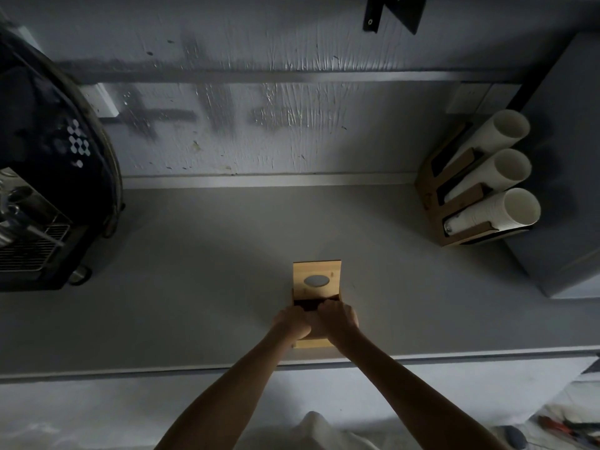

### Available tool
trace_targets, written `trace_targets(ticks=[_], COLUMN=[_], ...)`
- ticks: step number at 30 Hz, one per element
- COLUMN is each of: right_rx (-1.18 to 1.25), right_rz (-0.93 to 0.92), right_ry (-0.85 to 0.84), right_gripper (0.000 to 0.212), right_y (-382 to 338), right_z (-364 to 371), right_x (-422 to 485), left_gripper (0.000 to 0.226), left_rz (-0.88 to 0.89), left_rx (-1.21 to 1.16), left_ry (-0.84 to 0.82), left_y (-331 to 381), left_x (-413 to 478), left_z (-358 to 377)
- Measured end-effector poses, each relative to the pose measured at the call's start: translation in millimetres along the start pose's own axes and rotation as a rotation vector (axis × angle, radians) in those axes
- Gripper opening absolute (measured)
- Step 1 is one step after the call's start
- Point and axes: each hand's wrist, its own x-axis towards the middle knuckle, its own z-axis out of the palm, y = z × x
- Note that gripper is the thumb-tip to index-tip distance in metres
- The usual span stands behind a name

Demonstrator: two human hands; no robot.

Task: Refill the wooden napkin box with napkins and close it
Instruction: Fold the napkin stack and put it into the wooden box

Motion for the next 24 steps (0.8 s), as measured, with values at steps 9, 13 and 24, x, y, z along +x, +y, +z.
trace_targets(ticks=[9,13,24], right_rx=[0.215,0.209,0.188], right_rz=[-0.068,-0.027,-0.034], right_ry=[-0.091,-0.142,-0.259], right_gripper=[0.030,0.030,0.037], right_y=[-10.0,-14.6,-14.1], right_z=[10.9,12.3,38.9], right_x=[14.2,20.8,44.5], left_gripper=[0.031,0.028,0.030], left_rz=[-0.031,-0.050,-0.068], left_rx=[-0.067,-0.067,-0.123], left_ry=[0.016,-0.036,-0.054], left_y=[2.1,1.6,-0.9], left_x=[-0.9,0.4,1.6], left_z=[-0.7,-0.1,0.5])
